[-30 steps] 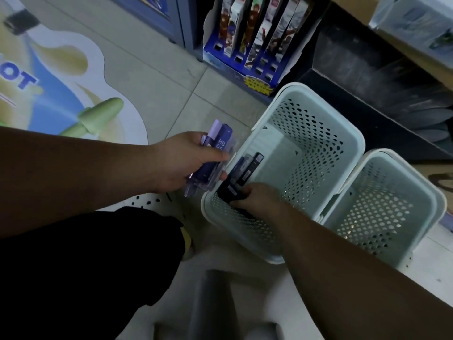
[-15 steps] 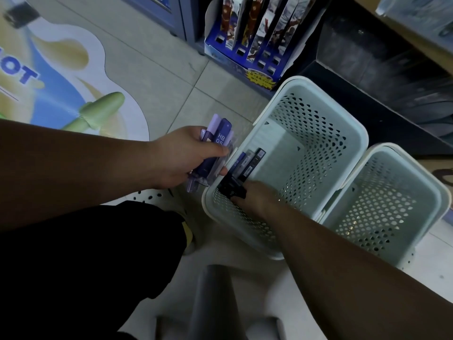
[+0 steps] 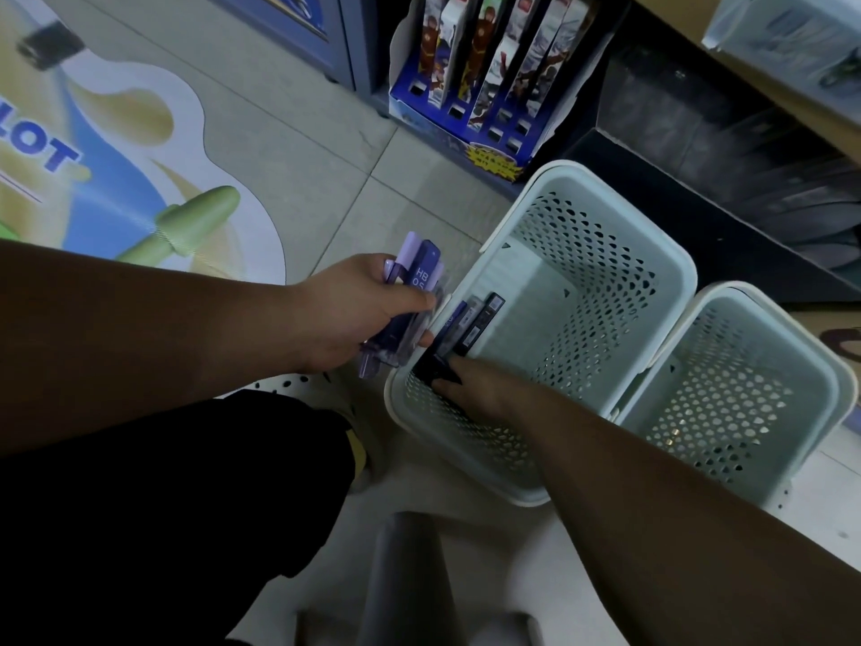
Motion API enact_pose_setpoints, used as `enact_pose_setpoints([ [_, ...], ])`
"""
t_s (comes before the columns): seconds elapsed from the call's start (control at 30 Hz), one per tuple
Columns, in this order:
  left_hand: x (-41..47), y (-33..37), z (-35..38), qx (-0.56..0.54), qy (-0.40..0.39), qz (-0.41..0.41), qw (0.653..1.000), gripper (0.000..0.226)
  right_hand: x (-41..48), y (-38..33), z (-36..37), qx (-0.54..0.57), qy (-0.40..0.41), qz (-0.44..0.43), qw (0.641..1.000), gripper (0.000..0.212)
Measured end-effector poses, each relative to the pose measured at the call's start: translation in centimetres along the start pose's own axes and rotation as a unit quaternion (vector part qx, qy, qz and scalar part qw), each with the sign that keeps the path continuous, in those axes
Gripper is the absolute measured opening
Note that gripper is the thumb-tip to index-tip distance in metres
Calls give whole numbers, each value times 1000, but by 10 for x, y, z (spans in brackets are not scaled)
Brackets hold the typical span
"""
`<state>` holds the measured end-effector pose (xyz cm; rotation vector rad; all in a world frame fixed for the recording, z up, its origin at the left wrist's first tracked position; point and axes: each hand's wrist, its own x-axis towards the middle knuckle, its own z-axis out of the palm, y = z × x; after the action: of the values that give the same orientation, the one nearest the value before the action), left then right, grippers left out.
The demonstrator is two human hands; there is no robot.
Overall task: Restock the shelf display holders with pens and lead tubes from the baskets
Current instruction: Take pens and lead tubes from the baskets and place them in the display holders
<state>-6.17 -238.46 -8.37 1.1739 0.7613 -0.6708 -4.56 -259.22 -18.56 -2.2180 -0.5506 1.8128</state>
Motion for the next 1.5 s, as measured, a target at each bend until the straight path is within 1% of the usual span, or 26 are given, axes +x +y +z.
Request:
enact_pose_setpoints([
  [0.1, -1, -1, 1, -1, -4, -2, 1000, 17, 2, -9, 1, -7, -1, -6, 1000, 60],
  [0.2, -1, 2, 0, -2, -19, -10, 1000, 14, 0, -11, -1, 4, -3, -6, 1000, 61],
  [0.3, -2, 3, 0, 5, -31, -17, 999, 9, -3, -12, -8, 18, -35, 14, 999, 62],
  [0.4, -2, 5, 0, 14, -34, -26, 999, 10, -5, -11, -9, 16, -49, 21, 998, 54],
  [0.53, -1, 9, 1, 25, -32, -22, 999, 11, -13, -12, -5, 47, -41, 18, 998, 51],
  [0.67, -4, 13, 1, 53, -30, -9, 998, 9, -28, -11, -7, 126, -32, 13, 991, 36],
  [0.77, -10, 20, -1, 73, -42, 17, 996, 11, -50, -9, -16, 202, 6, 7, 979, 29],
  [0.8, -12, 24, 0, 83, -54, 25, 995, 16, -60, -9, -20, 259, 28, 1, 965, 26],
  [0.87, -19, 33, 6, 97, -73, 32, 992, 24, -81, -12, -28, 388, 65, -17, 919, 17],
  [0.9, -23, 38, 10, 101, -80, 35, 991, 23, -92, -14, -33, 435, 78, -29, 896, 15],
  [1.03, -42, 62, 35, 117, -95, 57, 987, 30, -141, -26, -51, 539, 127, -80, 829, 13],
  [1.13, -61, 81, 58, 118, -108, 74, 984, 34, -184, -33, -66, 585, 165, -126, 784, 14],
  [1.2, -76, 95, 77, 118, -119, 87, 982, 26, -216, -36, -76, 604, 186, -163, 758, 15],
  [1.27, -91, 108, 98, 109, -119, 102, 982, 18, -247, -38, -85, 608, 205, -194, 742, 16],
  [1.4, -127, 121, 151, 74, -114, 134, 982, 14, -306, -38, -93, 590, 269, -230, 726, 11],
  [1.5, -153, 116, 186, 48, -111, 153, 981, 14, -343, -35, -89, 601, 312, -248, 692, 10],
])
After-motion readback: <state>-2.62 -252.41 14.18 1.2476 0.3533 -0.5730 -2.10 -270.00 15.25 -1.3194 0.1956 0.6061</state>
